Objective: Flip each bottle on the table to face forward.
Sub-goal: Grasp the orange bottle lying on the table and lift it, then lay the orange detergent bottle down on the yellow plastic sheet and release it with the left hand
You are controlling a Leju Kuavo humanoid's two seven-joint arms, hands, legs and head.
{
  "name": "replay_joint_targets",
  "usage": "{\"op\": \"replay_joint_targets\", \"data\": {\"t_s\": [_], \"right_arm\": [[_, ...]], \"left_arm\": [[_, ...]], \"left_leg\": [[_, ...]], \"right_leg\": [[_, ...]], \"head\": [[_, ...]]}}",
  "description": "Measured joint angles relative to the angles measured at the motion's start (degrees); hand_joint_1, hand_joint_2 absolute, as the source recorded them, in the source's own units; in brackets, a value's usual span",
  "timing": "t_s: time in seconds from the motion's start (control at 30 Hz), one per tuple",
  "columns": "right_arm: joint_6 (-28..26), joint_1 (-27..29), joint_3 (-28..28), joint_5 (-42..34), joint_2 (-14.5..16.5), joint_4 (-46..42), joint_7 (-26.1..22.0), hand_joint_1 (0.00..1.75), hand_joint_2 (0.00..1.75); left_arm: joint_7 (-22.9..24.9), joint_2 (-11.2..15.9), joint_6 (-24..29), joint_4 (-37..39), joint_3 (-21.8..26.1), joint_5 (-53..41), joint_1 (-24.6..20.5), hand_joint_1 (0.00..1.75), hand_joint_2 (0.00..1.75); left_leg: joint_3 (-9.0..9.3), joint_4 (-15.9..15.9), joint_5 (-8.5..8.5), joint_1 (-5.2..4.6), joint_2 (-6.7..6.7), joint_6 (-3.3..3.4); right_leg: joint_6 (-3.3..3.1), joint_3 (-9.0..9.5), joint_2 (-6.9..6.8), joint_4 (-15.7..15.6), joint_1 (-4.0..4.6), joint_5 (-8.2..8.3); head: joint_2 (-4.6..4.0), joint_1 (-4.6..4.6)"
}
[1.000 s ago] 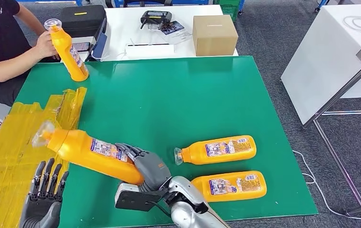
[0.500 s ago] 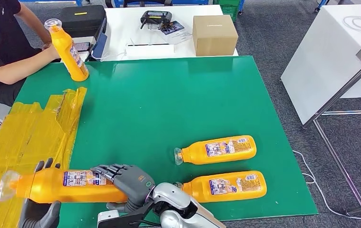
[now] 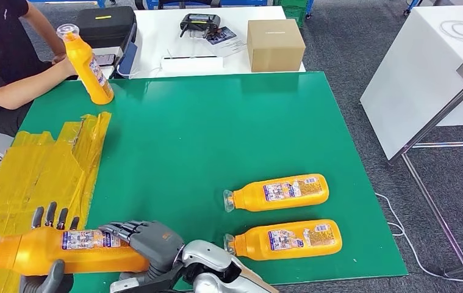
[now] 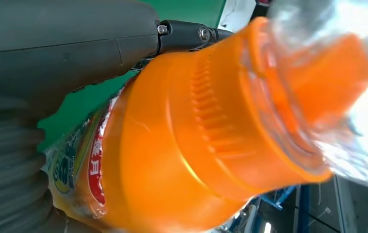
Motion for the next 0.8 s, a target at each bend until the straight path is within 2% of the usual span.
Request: {"op": "replay_joint_targets", "data": {"t_s": [0.1, 0.13, 0.6, 0.63, 0.73, 0.77, 0.8], "right_arm": [[-0.3, -0.5, 0.4, -1.2, 0.6, 1.4, -0.1, 1.75, 1.75], [-0.4, -0.7, 0.4, -1.4, 0.7, 1.8, -0.1, 1.75, 1.75], [-1.7, -2.0, 0.8, -2.9, 1.8, 6.3, -0.5, 1.75, 1.75], [-1.8, -2.1, 0.9, -2.9, 1.9, 6.6, -0.6, 1.61, 1.75], [-3.0, -2.4, 0.9, -2.5, 2.1, 7.6, -0.5, 0.3, 1.75], [-3.7, -2.5, 0.9, -1.9, 2.2, 7.9, -0.2, 0.0, 1.75], [-4.6, -2.5, 0.9, -1.3, 2.2, 8.1, 0.3, 0.0, 1.75]], "left_arm": [[1.0, 0.0, -0.2, 0.0, -0.9, 0.7, 0.1, 1.42, 1.75], [1.1, 0.0, -0.2, -0.1, -1.2, 0.7, 0.2, 1.75, 1.75], [1.5, 0.0, -0.8, -0.8, -2.8, 1.1, 0.6, 1.75, 1.75], [1.5, 0.0, -0.9, -0.8, -2.8, 1.1, 0.5, 1.75, 1.75], [1.4, 0.0, -1.0, -0.8, -2.8, 0.8, 0.4, 1.75, 1.75], [1.3, 0.0, -1.1, -0.8, -2.8, 0.5, 0.3, 1.75, 1.75], [1.0, 0.0, -1.1, -0.8, -2.8, 0.0, 0.2, 1.75, 1.75]], "left_leg": [[0.0, 0.0, 0.0, 0.0, 0.0, 0.0], [0.0, 0.0, 0.0, 0.0, 0.0, 0.0], [0.0, 0.0, 0.0, 0.0, 0.0, 0.0], [0.0, 0.0, 0.0, 0.0, 0.0, 0.0], [0.0, 0.0, 0.0, 0.0, 0.0, 0.0], [0.0, 0.0, 0.0, 0.0, 0.0, 0.0], [0.0, 0.0, 0.0, 0.0, -0.01, 0.0]], "right_leg": [[0.0, 0.01, 0.0, 0.0, -0.01, 0.0], [0.0, 0.01, 0.0, 0.0, -0.01, 0.0], [0.0, -0.01, 0.0, 0.0, 0.01, 0.0], [0.0, -0.01, 0.0, 0.0, 0.0, 0.0], [0.0, -0.01, 0.0, 0.0, 0.0, 0.0], [0.0, 0.0, 0.0, 0.0, 0.0, 0.0], [0.0, 0.0, -0.01, 0.0, 0.0, 0.0]], "head": [[0.0, 0.0], [0.0, 0.01], [0.0, 0.01], [0.0, 0.01], [0.0, 0.01], [0.0, 0.01], [0.0, 0.02]]}}
